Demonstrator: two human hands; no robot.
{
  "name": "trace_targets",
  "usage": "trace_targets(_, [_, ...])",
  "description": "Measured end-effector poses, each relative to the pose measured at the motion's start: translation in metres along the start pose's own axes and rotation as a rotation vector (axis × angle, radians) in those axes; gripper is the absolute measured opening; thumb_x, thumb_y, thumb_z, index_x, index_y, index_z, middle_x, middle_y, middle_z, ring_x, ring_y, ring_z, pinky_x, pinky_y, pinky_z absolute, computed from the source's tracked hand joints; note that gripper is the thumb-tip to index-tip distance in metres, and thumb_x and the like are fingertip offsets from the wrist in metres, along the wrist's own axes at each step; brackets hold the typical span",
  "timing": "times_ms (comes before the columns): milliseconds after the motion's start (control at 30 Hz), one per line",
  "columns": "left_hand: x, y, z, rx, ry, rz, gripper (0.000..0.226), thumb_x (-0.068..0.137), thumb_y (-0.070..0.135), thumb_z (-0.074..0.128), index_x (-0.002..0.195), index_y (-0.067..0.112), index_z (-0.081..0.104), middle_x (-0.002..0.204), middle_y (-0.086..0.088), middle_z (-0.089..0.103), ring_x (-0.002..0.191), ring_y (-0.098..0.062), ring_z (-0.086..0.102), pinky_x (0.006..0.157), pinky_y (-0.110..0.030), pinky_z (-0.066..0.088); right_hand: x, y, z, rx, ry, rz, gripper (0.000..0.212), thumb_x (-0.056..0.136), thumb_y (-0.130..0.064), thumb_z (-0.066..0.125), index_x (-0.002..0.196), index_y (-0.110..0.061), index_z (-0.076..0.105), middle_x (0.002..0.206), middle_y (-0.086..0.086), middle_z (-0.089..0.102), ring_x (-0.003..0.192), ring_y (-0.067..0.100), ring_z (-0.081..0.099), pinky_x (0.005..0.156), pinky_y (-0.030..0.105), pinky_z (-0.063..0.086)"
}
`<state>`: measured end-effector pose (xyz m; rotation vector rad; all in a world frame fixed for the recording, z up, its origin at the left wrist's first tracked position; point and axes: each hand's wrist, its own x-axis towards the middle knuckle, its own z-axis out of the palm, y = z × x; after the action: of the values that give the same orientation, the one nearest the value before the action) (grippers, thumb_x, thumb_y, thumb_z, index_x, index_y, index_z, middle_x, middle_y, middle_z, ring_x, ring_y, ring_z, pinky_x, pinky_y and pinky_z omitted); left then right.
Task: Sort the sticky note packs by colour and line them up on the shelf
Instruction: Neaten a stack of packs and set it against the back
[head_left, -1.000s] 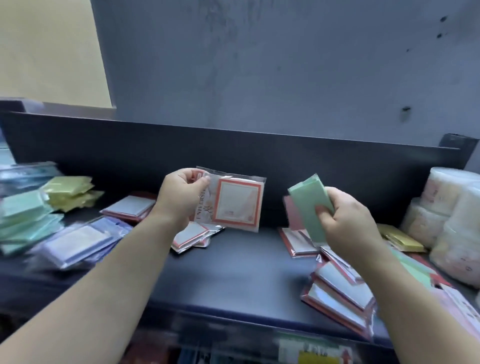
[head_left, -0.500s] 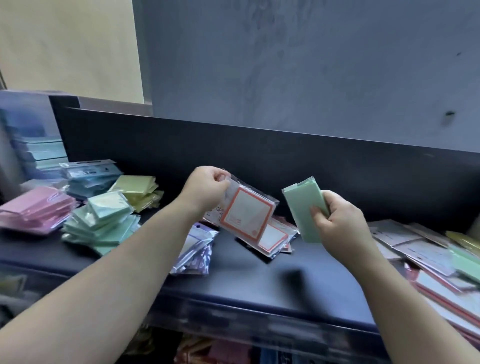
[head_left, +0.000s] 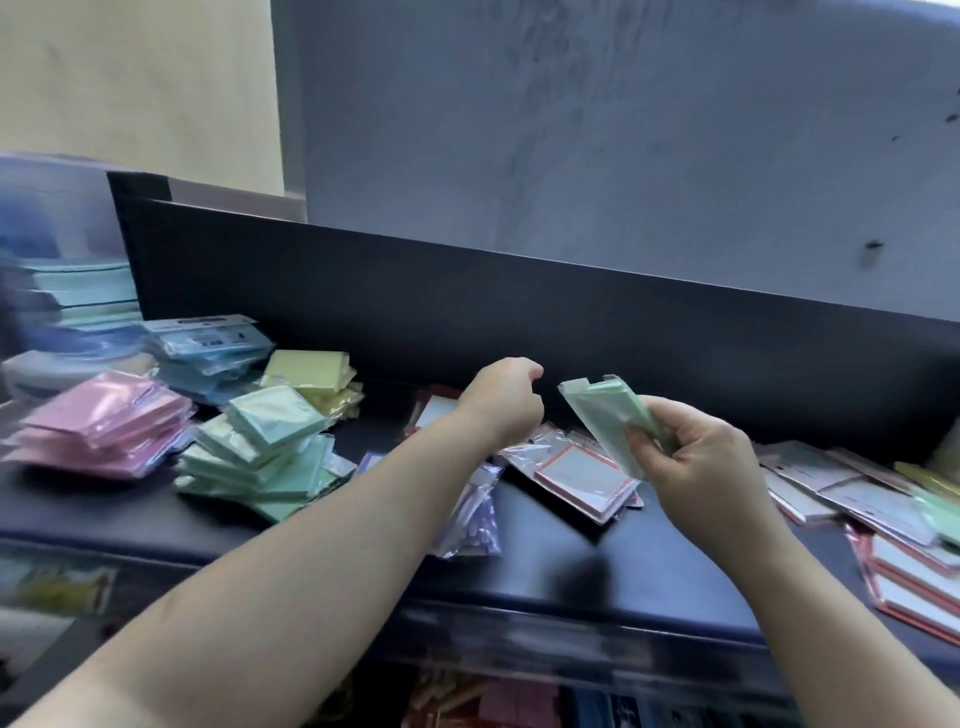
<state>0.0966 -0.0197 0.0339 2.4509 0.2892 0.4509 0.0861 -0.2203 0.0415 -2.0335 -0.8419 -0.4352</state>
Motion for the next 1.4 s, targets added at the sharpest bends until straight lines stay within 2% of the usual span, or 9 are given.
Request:
trace_targets(233, [-0.086,-0.057,-0.08,0.054,0.337,-0.027,0.038,0.09,0.013,0.049,0.125,0.017,0.061,0.126,0.0,0.063,0.119,-0.018,0.056,0.101,-0.032,0.044,0.011,-0.059,0.075,0.081,-0.138,-0.127,0.034,0.085,-0.007,0.06,0.105,-0.032,0.071,0.078,-0.027,0.067,0.069,-0.008,0.058,0.065,0.009,0.041])
trace_targets(433, [-0.149,-0.114,-0.132,0.111,0.551,-0.187,0.034,0.091,0.013,0.054,0.123,0.017,0.061,0.123,-0.002,0.064,0.115,-0.02,0.057,0.097,-0.032,0.043,0.016,-0.113,0.149,0.027,-0.219,-0.329,0.037,0.086,-0.009,0.052,0.116,-0.024,0.068,0.109,-0.005,0.069,0.095,0.015,0.064,0.082,0.028,0.05])
trace_targets(533, [-0.168,-0.138,-0.139,0.099,0.558,-0.261,0.033,0.09,0.013,0.054,0.123,0.016,0.061,0.122,-0.004,0.064,0.114,-0.023,0.057,0.095,-0.033,0.044,0.019,-0.137,0.177,-0.019,-0.16,-0.46,0.039,0.082,-0.005,0.049,0.111,-0.018,0.071,0.108,0.0,0.07,0.096,0.024,0.064,0.083,0.034,0.052])
trace_targets(600, [-0.176,-0.147,-0.139,0.091,0.562,-0.282,0.034,0.09,0.012,0.055,0.124,0.015,0.06,0.122,-0.005,0.064,0.114,-0.023,0.057,0.096,-0.034,0.044,0.022,-0.144,0.196,-0.09,-0.192,-0.487,0.039,0.084,-0.009,0.048,0.115,-0.021,0.068,0.112,-0.001,0.069,0.102,0.025,0.062,0.092,0.04,0.047])
trace_targets(767, [-0.186,-0.158,-0.135,0.068,0.588,-0.278,0.038,0.089,0.01,0.054,0.127,0.015,0.058,0.125,-0.005,0.061,0.116,-0.022,0.055,0.101,-0.034,0.043,0.019,-0.149,0.22,-0.404,-0.592,-0.435,0.042,0.096,-0.029,0.041,0.138,-0.03,0.04,0.144,-0.004,0.039,0.136,0.019,0.029,0.115,0.047,0.014])
trace_targets(1000, [-0.18,-0.136,-0.13,0.097,0.642,-0.166,0.036,0.089,0.006,0.054,0.125,0.009,0.057,0.122,-0.008,0.06,0.118,-0.024,0.051,0.101,-0.033,0.038,0.015,-0.144,0.197,-0.37,-0.553,-0.417,0.053,0.097,-0.041,0.042,0.147,-0.029,0.028,0.155,-0.004,0.026,0.144,0.014,0.016,0.118,0.043,0.005])
trace_targets(1167, [-0.162,-0.095,-0.116,0.005,0.604,-0.03,0.034,0.089,0.008,0.057,0.122,0.013,0.059,0.115,-0.003,0.063,0.109,-0.019,0.057,0.091,-0.027,0.041,0.013,-0.11,0.146,-0.314,-0.461,-0.34,0.048,0.095,-0.036,0.049,0.141,-0.024,0.042,0.147,-0.003,0.04,0.134,0.016,0.034,0.115,0.039,0.017])
trace_targets(1267, [-0.144,-0.064,-0.093,-0.035,0.52,0.037,0.031,0.088,0.011,0.058,0.118,0.016,0.062,0.105,0.001,0.066,0.1,-0.016,0.059,0.085,-0.027,0.041,0.011,-0.077,0.106,-0.344,-0.401,-0.268,0.042,0.093,-0.031,0.052,0.134,-0.02,0.052,0.137,-0.002,0.051,0.122,0.02,0.048,0.105,0.035,0.034])
trace_targets(1400, [-0.117,-0.017,-0.053,-0.099,0.379,0.159,0.027,0.088,0.014,0.059,0.114,0.019,0.063,0.1,0.007,0.065,0.093,-0.011,0.06,0.085,-0.029,0.045,0.004,-0.028,0.048,-0.381,-0.336,-0.111,0.039,0.092,-0.03,0.053,0.13,-0.021,0.056,0.13,-0.005,0.056,0.117,0.018,0.052,0.098,0.032,0.041])
